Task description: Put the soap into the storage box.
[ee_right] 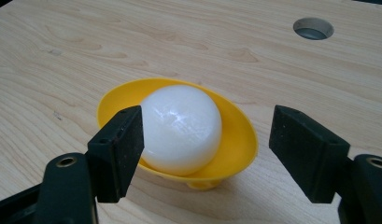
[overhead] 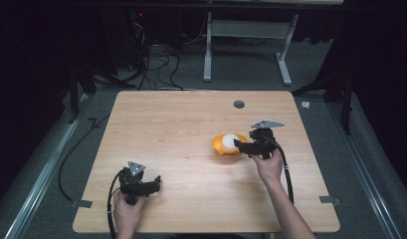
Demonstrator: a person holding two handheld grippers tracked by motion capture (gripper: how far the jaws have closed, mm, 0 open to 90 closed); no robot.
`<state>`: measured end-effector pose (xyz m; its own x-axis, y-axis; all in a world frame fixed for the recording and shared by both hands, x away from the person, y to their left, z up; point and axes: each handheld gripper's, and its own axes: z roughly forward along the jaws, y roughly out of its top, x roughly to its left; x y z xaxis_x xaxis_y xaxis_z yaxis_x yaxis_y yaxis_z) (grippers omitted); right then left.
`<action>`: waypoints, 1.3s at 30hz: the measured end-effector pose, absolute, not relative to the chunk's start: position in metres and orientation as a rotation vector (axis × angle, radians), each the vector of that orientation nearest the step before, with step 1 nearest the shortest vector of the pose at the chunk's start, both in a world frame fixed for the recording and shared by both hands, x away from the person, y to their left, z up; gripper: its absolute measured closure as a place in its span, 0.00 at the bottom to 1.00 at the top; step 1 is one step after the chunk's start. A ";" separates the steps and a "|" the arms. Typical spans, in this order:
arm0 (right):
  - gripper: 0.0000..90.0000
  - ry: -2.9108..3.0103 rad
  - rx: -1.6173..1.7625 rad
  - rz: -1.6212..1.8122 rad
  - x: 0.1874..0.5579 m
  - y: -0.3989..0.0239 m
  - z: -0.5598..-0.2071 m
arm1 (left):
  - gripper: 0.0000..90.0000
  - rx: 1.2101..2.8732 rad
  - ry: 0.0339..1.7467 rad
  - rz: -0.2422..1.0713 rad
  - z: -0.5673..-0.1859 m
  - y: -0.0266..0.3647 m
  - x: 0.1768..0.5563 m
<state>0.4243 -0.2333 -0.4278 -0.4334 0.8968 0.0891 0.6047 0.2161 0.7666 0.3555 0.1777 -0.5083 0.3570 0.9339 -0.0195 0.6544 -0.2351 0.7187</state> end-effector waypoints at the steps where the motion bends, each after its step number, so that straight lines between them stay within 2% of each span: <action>1: 0.30 2.122 1.399 1.069 0.424 -0.234 -0.428 | 0.11 1.982 1.375 0.561 -0.508 0.178 0.355; 39: 0.30 2.037 1.443 1.079 0.398 -0.269 -0.428 | 0.11 1.982 1.375 0.560 -0.508 0.178 0.355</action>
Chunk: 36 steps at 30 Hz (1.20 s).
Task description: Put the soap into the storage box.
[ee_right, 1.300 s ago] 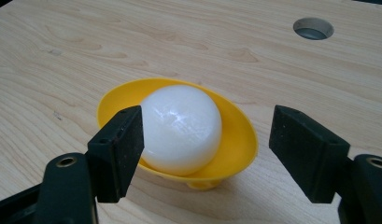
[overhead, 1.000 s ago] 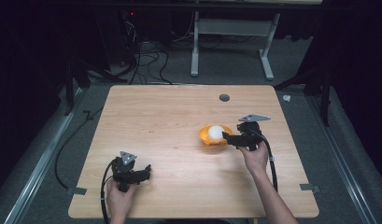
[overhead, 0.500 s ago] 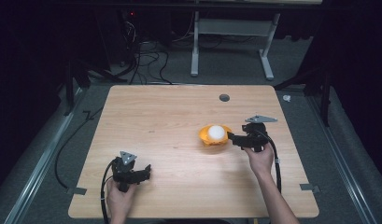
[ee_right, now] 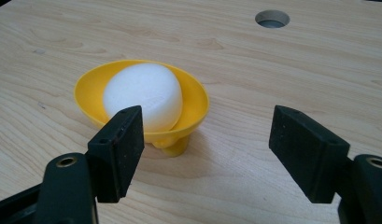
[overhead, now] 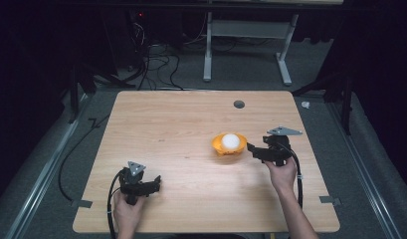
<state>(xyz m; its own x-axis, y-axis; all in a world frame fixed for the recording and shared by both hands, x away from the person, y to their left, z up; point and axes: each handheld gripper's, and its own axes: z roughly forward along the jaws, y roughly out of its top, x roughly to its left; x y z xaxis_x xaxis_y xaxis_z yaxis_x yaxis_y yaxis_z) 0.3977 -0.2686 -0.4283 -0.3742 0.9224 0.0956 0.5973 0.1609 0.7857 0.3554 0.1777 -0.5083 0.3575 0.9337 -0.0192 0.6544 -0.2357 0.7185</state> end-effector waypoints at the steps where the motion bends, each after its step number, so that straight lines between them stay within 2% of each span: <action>1: 0.30 2.037 1.443 1.079 0.398 -0.269 -0.428 | 0.11 1.982 1.375 0.560 -0.508 0.178 0.355; 36: 0.30 2.025 1.480 1.107 0.371 -0.279 -0.443 | 0.11 1.981 1.375 0.561 -0.508 0.178 0.355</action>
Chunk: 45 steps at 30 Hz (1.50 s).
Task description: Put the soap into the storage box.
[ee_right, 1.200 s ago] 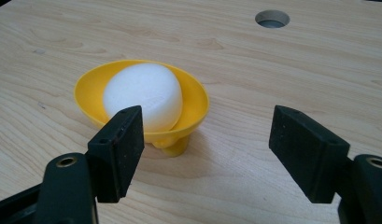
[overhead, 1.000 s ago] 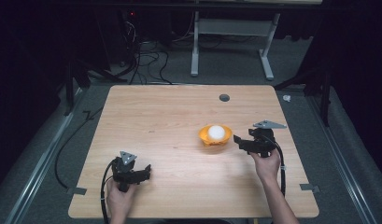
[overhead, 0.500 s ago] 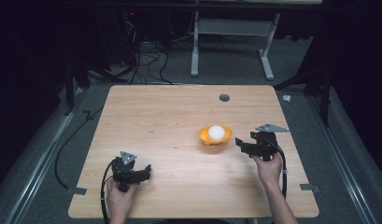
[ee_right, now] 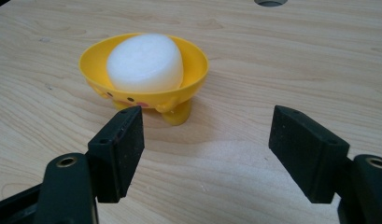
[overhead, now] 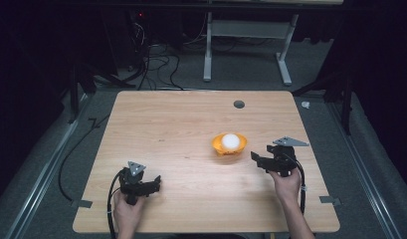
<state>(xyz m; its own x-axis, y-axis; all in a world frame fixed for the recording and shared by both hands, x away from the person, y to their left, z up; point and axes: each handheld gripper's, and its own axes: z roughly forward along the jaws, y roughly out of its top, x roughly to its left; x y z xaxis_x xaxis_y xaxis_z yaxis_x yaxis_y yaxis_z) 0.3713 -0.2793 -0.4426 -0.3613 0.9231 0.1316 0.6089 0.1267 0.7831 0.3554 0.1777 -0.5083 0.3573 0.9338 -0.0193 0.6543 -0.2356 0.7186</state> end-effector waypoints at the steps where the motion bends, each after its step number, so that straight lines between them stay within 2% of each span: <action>1: 0.30 2.026 1.475 1.108 0.371 -0.280 -0.444 | 0.11 1.981 1.375 0.561 -0.508 0.178 0.355; 45: 0.31 2.028 1.551 1.082 0.354 -0.284 -0.473 | 0.11 1.981 1.375 0.561 -0.508 0.178 0.355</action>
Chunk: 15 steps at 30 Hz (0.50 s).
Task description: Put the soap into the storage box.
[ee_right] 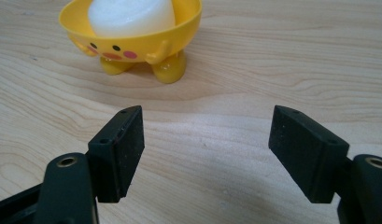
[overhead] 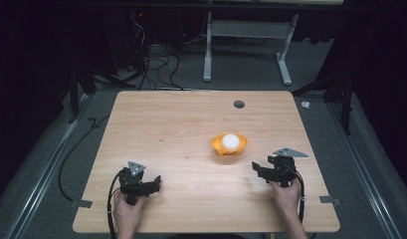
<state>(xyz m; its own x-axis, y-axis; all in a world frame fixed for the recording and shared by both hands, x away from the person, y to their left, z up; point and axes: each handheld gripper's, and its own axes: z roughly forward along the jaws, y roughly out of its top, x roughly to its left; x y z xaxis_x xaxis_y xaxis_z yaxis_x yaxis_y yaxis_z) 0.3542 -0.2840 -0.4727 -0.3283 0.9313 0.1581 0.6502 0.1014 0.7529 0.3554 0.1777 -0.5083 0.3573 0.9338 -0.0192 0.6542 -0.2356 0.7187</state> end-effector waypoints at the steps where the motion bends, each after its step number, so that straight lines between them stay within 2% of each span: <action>1: 0.31 2.030 1.555 1.078 0.354 -0.284 -0.474 | 0.11 1.982 1.375 0.560 -0.508 0.178 0.355; 15: 0.31 2.033 1.565 1.042 0.351 -0.284 -0.485 | 0.11 1.982 1.375 0.560 -0.508 0.178 0.355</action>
<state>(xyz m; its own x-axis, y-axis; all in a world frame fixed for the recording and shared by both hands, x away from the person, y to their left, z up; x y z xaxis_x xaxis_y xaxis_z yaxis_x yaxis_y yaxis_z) 0.3508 -0.2840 -0.4848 -0.3147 0.9382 0.1442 0.6648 0.1094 0.7390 0.3554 0.1777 -0.5083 0.3574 0.9337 -0.0192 0.6543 -0.2357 0.7186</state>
